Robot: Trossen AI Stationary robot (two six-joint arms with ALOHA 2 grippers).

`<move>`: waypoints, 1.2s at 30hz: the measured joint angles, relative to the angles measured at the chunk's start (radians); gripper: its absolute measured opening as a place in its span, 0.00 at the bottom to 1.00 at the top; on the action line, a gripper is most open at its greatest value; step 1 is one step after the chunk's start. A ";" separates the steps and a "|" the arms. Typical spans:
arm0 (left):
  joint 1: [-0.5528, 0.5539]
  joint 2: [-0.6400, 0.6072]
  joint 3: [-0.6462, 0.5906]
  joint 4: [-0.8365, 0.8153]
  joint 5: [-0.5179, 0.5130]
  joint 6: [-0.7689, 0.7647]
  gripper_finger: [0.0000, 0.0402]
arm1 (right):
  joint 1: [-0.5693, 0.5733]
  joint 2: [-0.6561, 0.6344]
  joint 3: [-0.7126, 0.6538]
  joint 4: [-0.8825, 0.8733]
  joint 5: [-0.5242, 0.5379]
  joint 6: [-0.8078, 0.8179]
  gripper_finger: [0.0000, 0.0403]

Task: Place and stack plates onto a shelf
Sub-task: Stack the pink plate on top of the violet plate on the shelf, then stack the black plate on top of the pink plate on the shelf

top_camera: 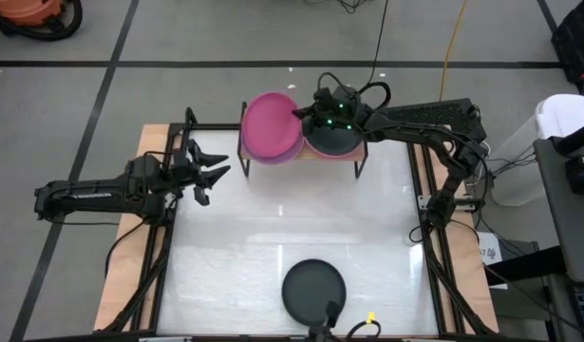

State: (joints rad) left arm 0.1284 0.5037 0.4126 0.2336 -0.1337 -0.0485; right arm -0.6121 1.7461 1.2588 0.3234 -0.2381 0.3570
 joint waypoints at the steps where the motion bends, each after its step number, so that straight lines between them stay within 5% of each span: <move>1: 0.000 0.000 0.000 0.000 0.000 -0.007 0.38 | 0.000 0.001 0.000 0.001 0.000 0.000 0.04; 11: 0.000 0.016 0.000 0.002 -0.002 -0.013 0.38 | 0.005 -0.019 -0.001 0.006 -0.008 -0.029 0.25; 22: -0.037 0.152 0.000 0.008 0.002 -0.025 0.38 | 0.065 -0.249 -0.002 -0.079 -0.238 -0.194 0.35; 29: -0.106 0.316 0.063 0.032 0.017 0.069 0.38 | 0.202 -0.473 -0.060 -0.273 -0.229 -0.402 0.34; 36: -0.185 0.540 0.196 0.029 0.029 0.170 0.38 | 0.313 -0.710 -0.307 -0.238 -0.053 -0.421 0.34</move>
State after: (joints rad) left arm -0.0566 1.0441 0.6085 0.2629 -0.1047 0.1214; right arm -0.2987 1.0362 0.9517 0.0855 -0.2910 -0.0639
